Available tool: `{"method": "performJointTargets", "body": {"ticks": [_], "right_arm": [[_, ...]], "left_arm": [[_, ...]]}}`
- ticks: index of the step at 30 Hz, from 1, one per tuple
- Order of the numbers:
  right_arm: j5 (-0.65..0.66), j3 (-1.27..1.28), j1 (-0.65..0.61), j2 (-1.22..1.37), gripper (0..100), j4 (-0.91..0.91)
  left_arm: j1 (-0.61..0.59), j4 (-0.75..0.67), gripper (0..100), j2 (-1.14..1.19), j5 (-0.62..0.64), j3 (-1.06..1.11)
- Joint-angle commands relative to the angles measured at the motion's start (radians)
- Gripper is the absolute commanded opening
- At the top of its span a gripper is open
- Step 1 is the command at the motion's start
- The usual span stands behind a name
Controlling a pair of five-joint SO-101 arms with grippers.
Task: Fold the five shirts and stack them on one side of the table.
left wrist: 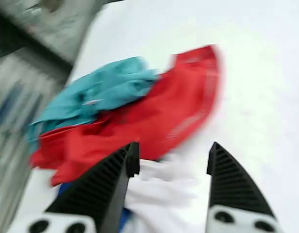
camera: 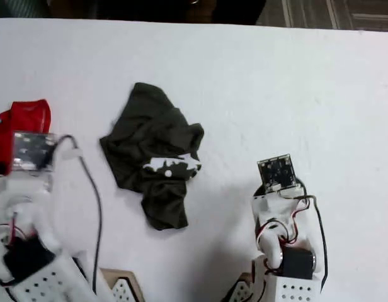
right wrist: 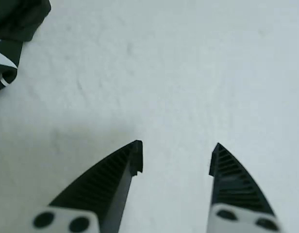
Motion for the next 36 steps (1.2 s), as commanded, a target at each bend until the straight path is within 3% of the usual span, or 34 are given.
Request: {"method": "performJointTargets", "body": {"ticks": [1, 7, 16, 24, 36], "right_arm": [[0.011, -0.110, -0.001, 0.001, 22.6, 0.041], [0.049, -0.216, -0.001, 0.059, 22.6, 0.054], [0.072, -0.480, -0.042, 0.501, 22.6, -0.027], [-0.028, -0.822, -0.295, 0.947, 22.7, -0.012], [-0.161, -1.413, -0.642, 1.681, 25.7, 0.073]], "left_arm": [[0.061, 0.086, 25, -0.017, 0.035, -0.015], [0.060, 0.173, 25, 0.083, 0.064, -0.104], [0.058, 0.319, 25, 0.417, 0.167, -0.395], [0.048, 0.474, 25, 0.597, 0.196, -0.630], [-0.292, 0.411, 25, 0.822, 0.083, -0.644]]}}
